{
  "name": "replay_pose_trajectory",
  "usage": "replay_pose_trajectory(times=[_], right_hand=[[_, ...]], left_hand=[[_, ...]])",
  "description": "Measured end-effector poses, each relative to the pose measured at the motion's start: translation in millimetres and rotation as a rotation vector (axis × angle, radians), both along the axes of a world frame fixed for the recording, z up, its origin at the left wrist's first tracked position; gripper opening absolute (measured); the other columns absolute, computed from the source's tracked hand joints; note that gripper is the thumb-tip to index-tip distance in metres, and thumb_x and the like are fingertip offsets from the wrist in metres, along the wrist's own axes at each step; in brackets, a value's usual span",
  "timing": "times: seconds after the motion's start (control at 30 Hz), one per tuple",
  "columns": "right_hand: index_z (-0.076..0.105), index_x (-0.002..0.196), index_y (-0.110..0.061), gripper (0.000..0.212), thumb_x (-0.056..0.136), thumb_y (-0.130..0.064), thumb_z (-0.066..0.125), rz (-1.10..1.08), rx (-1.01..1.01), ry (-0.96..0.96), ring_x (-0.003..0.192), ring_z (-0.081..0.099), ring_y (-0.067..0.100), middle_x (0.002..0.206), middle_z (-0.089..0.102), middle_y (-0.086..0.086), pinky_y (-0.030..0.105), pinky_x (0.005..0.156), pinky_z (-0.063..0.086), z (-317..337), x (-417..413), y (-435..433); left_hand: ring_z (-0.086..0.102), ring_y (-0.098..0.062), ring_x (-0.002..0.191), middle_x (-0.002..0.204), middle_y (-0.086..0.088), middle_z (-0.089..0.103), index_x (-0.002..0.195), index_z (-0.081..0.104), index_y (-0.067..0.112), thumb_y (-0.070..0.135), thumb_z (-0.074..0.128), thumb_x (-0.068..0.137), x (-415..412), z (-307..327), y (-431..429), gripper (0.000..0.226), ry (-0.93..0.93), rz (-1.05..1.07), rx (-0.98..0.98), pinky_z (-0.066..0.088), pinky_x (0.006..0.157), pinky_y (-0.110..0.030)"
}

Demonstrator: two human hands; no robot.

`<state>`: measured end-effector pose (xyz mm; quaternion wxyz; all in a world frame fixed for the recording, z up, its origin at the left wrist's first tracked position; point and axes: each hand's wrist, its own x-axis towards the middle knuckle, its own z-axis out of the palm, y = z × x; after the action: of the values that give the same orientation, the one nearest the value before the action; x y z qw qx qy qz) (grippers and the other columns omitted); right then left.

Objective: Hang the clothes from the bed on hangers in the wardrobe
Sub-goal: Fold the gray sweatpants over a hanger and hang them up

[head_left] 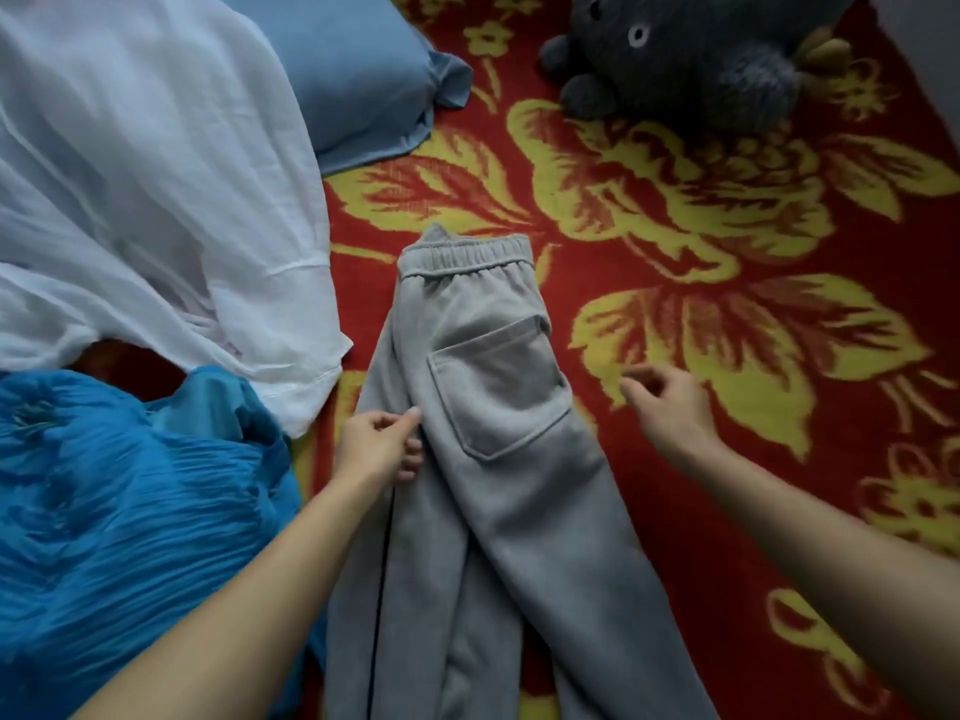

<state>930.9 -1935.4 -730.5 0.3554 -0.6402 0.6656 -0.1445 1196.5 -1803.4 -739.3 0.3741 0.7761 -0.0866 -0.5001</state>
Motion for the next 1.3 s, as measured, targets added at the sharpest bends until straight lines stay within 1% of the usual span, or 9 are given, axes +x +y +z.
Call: replay_pose_trajectory(times=[0.17,0.27,0.43,0.53,0.8,0.87,1.0,1.17,1.3], right_hand=[[0.058,0.12,-0.036,0.071,0.066,-0.083,0.056,0.108,0.084,0.092,0.1,0.059,0.002,0.113,0.059,-0.018,0.028,0.083,0.05,-21.5,-117.0,175.6],[0.044,0.134,-0.041,0.09,0.057,-0.08,0.067,0.234,0.197,0.219,0.109,0.051,-0.006,0.125,0.048,-0.028,0.024,0.083,0.05,-35.6,-157.8,272.0],[0.043,0.119,-0.042,0.043,0.079,-0.036,0.058,0.121,0.184,0.338,0.093,0.067,0.023,0.107,0.06,-0.01,0.029,0.063,0.041,-41.4,-181.3,316.5],[0.047,0.115,-0.035,0.037,0.079,-0.041,0.042,0.194,0.026,0.291,0.069,0.066,0.022,0.095,0.056,-0.012,0.028,0.049,0.037,-9.9,-165.6,319.3],[0.053,0.124,-0.039,0.043,0.1,-0.055,0.021,0.476,-0.128,0.139,0.045,0.055,0.01,0.076,0.057,-0.01,0.021,0.035,0.039,39.1,-34.3,430.1],[0.054,0.119,-0.04,0.049,0.098,-0.058,0.013,0.542,0.009,0.116,0.052,0.059,0.012,0.079,0.058,-0.008,0.02,0.04,0.042,34.5,5.4,457.5],[0.06,0.121,-0.028,0.066,0.094,-0.066,0.013,0.762,0.311,0.013,0.099,0.059,0.031,0.109,0.057,0.007,0.04,0.081,0.046,6.5,47.2,479.5],[0.066,0.097,-0.026,0.038,0.087,-0.047,0.036,0.472,0.088,0.197,0.085,0.065,0.022,0.091,0.063,-0.003,0.034,0.066,0.052,-26.8,11.4,472.1],[0.044,0.137,-0.035,0.046,0.091,-0.037,0.044,0.609,0.399,0.323,0.115,0.055,0.023,0.123,0.055,-0.003,0.036,0.09,0.048,-35.2,-11.4,480.1]], left_hand=[[0.068,-0.035,0.078,0.095,-0.022,0.065,0.101,0.057,0.0,0.041,0.073,0.08,-84.5,-6.1,20.4,0.049,0.266,-0.023,0.233,0.058,0.063,-0.04],[0.066,-0.033,0.075,0.087,-0.016,0.063,0.092,0.055,0.006,0.041,0.073,0.08,-122.4,-15.3,59.8,0.04,0.278,-0.006,0.319,0.057,0.064,-0.04],[0.062,-0.025,0.079,0.096,-0.013,0.064,0.08,0.055,0.015,0.021,0.061,0.092,-146.0,-19.5,96.7,0.014,0.285,0.037,0.192,0.051,0.067,-0.035],[0.062,-0.03,0.088,0.098,-0.011,0.064,0.095,0.059,0.011,0.017,0.051,0.095,-136.7,2.3,98.0,0.009,0.274,0.21,0.056,0.054,0.071,-0.042],[0.045,-0.02,0.068,0.066,-0.006,0.046,0.068,0.049,0.012,0.024,0.057,0.091,-31.4,38.7,143.1,0.027,-0.185,0.149,-0.118,0.036,0.058,-0.032],[0.042,-0.017,0.056,0.063,-0.003,0.044,0.069,0.047,0.015,0.031,0.059,0.092,-4.0,30.6,158.6,0.03,-0.143,0.155,-0.079,0.033,0.05,-0.029],[0.044,-0.013,0.048,0.069,-0.004,0.053,0.088,0.048,0.021,0.04,0.063,0.088,20.9,10.7,204.2,0.024,0.029,0.08,0.062,0.034,0.045,-0.024],[0.06,-0.017,0.072,0.091,-0.006,0.066,0.109,0.053,0.013,0.032,0.082,0.072,-26.2,-10.8,301.3,0.05,-0.029,-0.225,0.22,0.047,0.06,-0.029],[0.065,-0.017,0.082,0.088,0.002,0.069,0.093,0.062,0.017,0.024,0.085,0.065,-61.5,-25.9,361.2,0.037,-0.142,-0.441,0.238,0.055,0.074,-0.036]])
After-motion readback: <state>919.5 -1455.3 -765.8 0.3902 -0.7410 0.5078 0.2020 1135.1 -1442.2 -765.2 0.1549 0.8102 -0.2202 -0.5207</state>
